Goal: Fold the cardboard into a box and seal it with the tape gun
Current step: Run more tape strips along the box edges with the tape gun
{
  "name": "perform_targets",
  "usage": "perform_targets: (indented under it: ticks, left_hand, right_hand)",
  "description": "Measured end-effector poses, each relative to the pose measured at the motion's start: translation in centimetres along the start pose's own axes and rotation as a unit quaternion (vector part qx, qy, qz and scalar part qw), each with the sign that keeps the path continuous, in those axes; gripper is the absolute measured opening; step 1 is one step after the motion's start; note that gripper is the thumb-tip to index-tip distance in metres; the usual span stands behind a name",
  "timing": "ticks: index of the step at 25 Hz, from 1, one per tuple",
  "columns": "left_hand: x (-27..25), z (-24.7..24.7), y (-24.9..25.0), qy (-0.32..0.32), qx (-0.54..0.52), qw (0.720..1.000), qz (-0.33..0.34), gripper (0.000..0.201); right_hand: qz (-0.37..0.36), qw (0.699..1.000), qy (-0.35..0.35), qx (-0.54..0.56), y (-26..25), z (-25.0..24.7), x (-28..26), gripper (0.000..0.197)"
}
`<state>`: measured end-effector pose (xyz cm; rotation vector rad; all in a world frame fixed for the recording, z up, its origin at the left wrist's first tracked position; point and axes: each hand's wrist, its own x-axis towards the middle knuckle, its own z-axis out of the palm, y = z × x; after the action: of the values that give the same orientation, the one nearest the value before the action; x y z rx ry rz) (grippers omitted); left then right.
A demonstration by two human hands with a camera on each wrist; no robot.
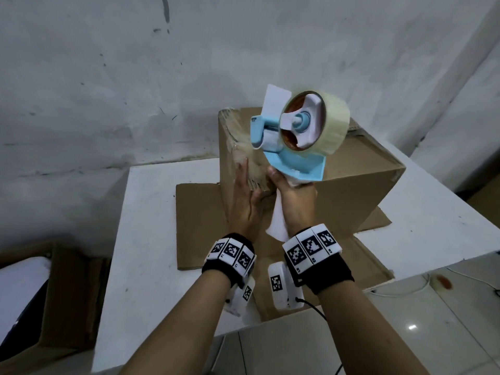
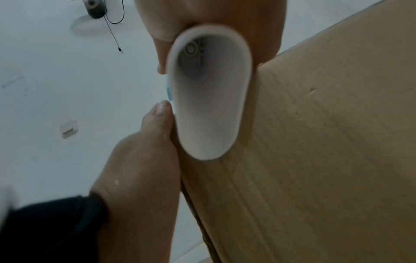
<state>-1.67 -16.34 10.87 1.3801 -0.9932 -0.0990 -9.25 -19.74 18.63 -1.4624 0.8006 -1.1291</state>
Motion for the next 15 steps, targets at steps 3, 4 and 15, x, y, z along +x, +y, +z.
perform_targets:
  ticks: [3,4,15]
  left_hand:
    - [0.3,0.0,-0.2,-0.009,-0.027,1.0,0.001,0.06]
    - [0.2,-0.1,-0.1,-0.018,-0.028,0.999,0.001,0.059]
    - [6.3,-2.5,0.4,-0.126,0.067,0.978,-0.149,0.059]
  right_hand:
    - [-0.011,1.0,-0.004,-0.005,0.1,0.3,0.1,0.02]
    - [-0.014,1.0,-0.011,-0.012,0.2,0.4,0.1,0.022]
    - [0.059,0.997,-0.001,-0.039,-0.7,0.3,1.6,0.03]
